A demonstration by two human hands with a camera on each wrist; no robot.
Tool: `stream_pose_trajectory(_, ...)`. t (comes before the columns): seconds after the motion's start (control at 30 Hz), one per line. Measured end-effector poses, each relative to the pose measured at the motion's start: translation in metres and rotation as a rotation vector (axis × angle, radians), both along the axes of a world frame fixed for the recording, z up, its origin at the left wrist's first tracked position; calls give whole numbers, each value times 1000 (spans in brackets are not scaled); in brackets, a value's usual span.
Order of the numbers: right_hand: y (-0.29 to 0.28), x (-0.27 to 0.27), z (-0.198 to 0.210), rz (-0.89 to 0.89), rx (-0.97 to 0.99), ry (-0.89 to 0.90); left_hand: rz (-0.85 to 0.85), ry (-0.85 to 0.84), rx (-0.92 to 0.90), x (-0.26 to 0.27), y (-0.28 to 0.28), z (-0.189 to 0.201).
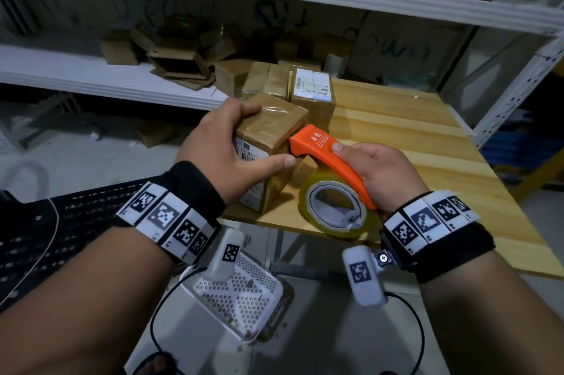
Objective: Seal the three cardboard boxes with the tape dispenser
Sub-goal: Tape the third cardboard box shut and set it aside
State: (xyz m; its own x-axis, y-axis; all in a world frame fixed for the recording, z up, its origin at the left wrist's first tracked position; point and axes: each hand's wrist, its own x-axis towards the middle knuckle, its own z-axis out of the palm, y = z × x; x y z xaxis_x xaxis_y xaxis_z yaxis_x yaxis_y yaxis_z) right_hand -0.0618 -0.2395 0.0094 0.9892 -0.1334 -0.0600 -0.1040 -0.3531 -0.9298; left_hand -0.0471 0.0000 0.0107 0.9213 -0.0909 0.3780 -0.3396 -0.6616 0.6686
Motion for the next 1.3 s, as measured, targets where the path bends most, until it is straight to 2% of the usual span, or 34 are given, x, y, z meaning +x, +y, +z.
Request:
stream_pose_trajectory(0.17,3,-1,1,2,-18,-14,18,15,110,6,3,0)
stream_pose_trajectory(0.43,2,1,-5,-5,-30,-33,42,49,121,11,2,5)
stream_pose_trajectory(0.63,0,-1,-4,0,-34,-38,-5,53,102,4,0,3)
stream_pose_trajectory(1.1,2,-4,-4,-5,-63,-53,83,94,129,7,-6,8)
stream_pose_trajectory(1.3,2,-4,-4,-5,-85,-55,-23,116,9,4,-5,8)
